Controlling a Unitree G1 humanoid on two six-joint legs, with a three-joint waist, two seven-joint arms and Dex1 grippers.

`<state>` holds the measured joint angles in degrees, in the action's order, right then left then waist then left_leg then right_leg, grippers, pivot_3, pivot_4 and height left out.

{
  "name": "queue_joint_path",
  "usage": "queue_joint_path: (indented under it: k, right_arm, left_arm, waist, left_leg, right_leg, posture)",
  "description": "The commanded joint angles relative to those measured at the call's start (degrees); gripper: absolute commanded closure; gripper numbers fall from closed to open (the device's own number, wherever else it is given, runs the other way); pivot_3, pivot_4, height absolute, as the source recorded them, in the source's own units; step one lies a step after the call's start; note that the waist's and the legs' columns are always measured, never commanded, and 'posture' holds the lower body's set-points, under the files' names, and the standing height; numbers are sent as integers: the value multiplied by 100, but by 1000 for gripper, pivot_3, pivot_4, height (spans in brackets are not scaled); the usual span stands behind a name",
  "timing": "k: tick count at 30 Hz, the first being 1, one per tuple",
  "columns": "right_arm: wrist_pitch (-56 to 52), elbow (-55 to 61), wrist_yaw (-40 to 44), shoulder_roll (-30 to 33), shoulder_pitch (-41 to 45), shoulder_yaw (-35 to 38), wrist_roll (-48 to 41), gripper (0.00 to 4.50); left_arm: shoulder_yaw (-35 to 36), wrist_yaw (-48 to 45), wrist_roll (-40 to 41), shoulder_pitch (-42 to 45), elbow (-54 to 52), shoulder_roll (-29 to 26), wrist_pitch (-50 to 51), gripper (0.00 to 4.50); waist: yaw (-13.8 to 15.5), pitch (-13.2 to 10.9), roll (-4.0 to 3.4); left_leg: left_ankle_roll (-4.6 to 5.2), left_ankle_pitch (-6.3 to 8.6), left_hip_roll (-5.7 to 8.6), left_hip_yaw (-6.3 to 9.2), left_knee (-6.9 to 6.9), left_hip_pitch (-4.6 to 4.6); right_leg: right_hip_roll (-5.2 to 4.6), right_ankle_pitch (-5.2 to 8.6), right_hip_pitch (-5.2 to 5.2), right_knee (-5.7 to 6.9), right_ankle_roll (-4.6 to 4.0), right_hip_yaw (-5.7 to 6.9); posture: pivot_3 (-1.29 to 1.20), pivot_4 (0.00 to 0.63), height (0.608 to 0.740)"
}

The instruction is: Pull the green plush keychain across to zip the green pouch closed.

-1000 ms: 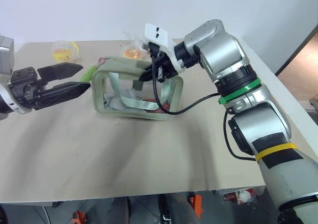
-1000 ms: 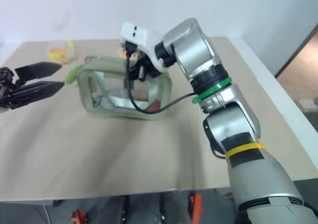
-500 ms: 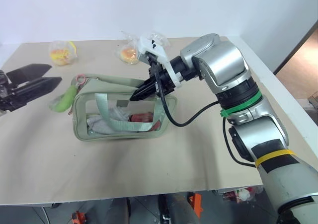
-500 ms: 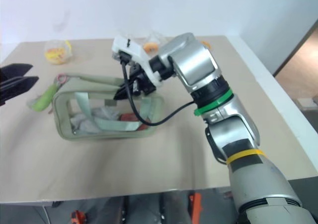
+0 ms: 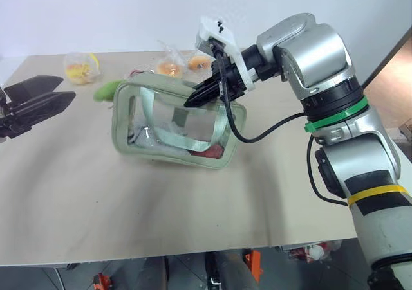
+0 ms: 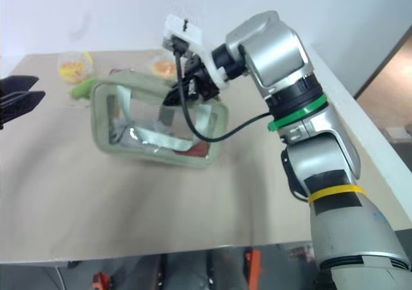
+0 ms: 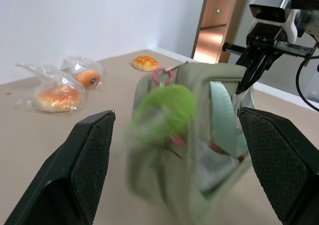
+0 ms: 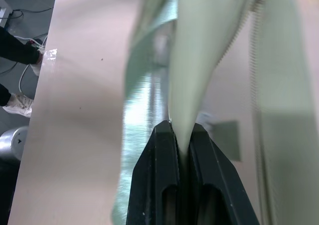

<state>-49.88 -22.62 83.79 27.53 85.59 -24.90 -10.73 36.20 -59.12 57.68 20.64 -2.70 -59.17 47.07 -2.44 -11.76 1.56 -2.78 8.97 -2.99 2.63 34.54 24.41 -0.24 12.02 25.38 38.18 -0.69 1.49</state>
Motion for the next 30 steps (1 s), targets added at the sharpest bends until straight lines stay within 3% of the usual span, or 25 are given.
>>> queue_joint_path:
  k: [1,7,12,18,21,30]
  right_arm:
    - [69,274,73,76,200,80,-7,4414]
    - [90,458,-35,-76,-106,14,-26,4414]
    - [273,440,-596,-757,-795,-149,92,4414]
    - [186,394,-596,-891,-827,67,-82,4414]
    - [155,476,-484,-779,-808,153,-201,3566]
    - [-192,1292,318,-37,-604,809,-1186,472]
  left_arm:
    - [52,-29,-27,141,70,0,-143,412]
    - [28,-17,-34,180,82,24,-140,412]
    - [145,71,28,77,-22,55,-71,412]
    - [270,107,70,-84,-128,11,9,412]
    - [300,108,63,-122,-126,-14,34,412]
    - [64,-234,-454,-333,604,-61,-179,412]
  waist:
    - [-20,0,0]
    - [-25,0,1]
    - [-32,3,5]
    - [-20,10,17]
    - [-20,10,17]
    - [-18,9,15]
  left_leg:
    - [0,0,-2,0,0,0]
    - [0,0,-10,-1,-1,0]
    - [0,0,-12,-4,-1,-8]
    - [0,0,-20,-2,4,-12]
    - [0,0,-20,-3,6,-12]
    - [0,0,-21,-4,1,-11]
  right_leg:
    - [3,0,1,0,0,-1]
    - [10,0,3,1,-3,-1]
    - [11,0,-3,3,-3,-4]
    - [19,-5,-6,9,-9,-2]
    - [18,-8,-6,9,-10,-3]
    - [20,-4,-2,8,-14,-3]
  posture:
    - [0,150,740]
    - [0,150,740]
    - [0,150,740]
    - [0,150,740]
    - [0,150,740]
    - [0,150,740]
